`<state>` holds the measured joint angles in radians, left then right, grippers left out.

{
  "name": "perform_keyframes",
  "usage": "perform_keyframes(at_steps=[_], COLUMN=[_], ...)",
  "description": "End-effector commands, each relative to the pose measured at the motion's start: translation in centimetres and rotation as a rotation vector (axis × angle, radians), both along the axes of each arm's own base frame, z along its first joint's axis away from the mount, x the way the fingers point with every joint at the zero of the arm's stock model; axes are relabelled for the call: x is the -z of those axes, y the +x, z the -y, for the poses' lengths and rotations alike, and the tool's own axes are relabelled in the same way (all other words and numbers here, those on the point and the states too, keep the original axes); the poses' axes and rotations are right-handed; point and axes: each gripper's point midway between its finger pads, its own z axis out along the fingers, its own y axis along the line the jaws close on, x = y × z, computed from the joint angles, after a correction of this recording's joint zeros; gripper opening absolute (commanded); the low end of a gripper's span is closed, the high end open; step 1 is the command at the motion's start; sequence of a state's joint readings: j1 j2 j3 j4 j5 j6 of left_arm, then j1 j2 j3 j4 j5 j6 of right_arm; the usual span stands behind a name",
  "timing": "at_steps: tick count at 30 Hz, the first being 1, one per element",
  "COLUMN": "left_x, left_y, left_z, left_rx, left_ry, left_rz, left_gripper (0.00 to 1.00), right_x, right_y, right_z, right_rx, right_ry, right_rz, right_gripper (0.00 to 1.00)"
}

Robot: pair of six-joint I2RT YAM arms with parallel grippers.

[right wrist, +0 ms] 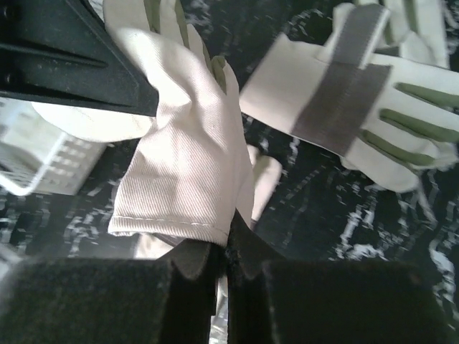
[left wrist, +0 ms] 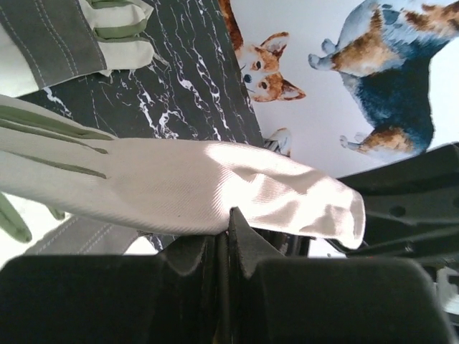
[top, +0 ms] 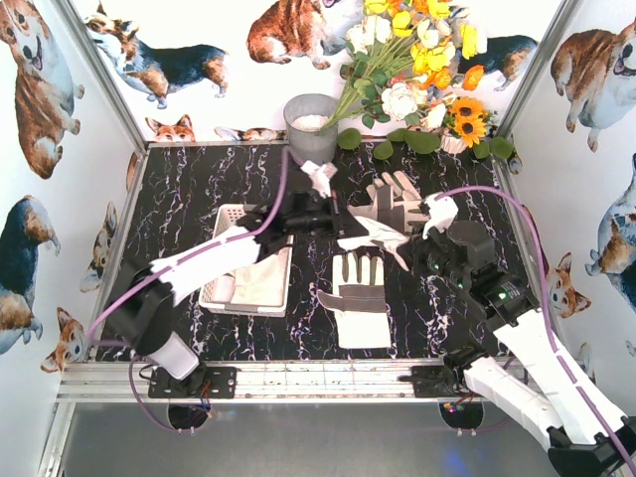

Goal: Put the gloves into the storage basket
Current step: Pair the glove with the glove.

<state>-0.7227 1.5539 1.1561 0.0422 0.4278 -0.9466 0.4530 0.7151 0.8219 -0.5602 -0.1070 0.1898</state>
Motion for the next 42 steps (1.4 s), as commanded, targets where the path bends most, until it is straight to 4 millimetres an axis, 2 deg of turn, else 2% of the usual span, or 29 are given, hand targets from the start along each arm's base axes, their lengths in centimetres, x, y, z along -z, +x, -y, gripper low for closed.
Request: perform_keyframes(at_steps=[1,5,7,10,13,15,18,21,23,26,29,32,34,38,42], left_x=[2.8,7.1,8.9,11.0,12.3,13.3,14.5,15.2,15.3,15.6,16.3,16.9,17.0,17.4,16.8], left_y=[1.7,2.0,1.9,1.7,0.8,-0.4,-2.0,-3.1,-3.4,-3.9,-4.1,-4.1,-4.0,-3.5,-3.6], left_z=[1.9,3.5,3.7,3.0,2.1,1.8,1.4,0.4,0.0,-0.7,-1.5,-2.5,-3.0,-4.1,-4.0], left_rx=[0.045,0.109,0.135,0.14,0.159,0.206,0.275,0.302,0.316,0.326,0.319,0.304,0.286,0.232,0.22], left_ry=[0.068,0.17,0.212,0.28,0.313,0.312,0.295,0.311,0.317,0.34,0.388,0.439,0.466,0.528,0.51], left_rz=[0.064,0.059,0.045,0.035,0.031,0.025,0.021,0.026,0.039,0.04,0.031,0.024,0.025,0.015,0.015], left_gripper=[0.0,0.0,0.0,0.0,0.0,0.0,0.0,0.0,0.0,0.0,0.0,0.0,0.03,0.15,0.2], right_x=[-0.6,1.9,3.0,4.4,5.2,5.9,6.9,6.9,6.4,5.5,4.5,4.7,5.8,8.4,10.0], right_y=[1.1,0.4,-0.3,-1.1,-1.7,-2.3,-4.0,-5.9,-6.4,-6.1,-4.9,-3.7,-3.1,-1.5,-0.2], right_z=[3.1,2.5,1.5,0.5,-0.6,-1.8,-4.7,-7.2,-7.9,-7.4,-6.3,-5.3,-5.1,-4.4,-4.4], right_rx=[0.107,0.078,0.032,-0.008,-0.04,-0.084,-0.218,-0.338,-0.368,-0.331,-0.227,-0.085,-0.025,0.096,0.135], right_ry=[-0.187,-0.287,-0.319,-0.334,-0.306,-0.267,-0.187,-0.093,-0.056,-0.043,-0.04,0.029,0.107,0.238,0.263], right_rz=[0.082,0.011,-0.014,-0.071,-0.127,-0.177,-0.283,-0.374,-0.383,-0.347,-0.311,-0.376,-0.463,-0.601,-0.647], right_gripper=[0.0,0.0,0.0,0.0,0.04,0.16,0.34,0.55,0.62,0.69,0.71,0.7,0.67,0.57,0.54])
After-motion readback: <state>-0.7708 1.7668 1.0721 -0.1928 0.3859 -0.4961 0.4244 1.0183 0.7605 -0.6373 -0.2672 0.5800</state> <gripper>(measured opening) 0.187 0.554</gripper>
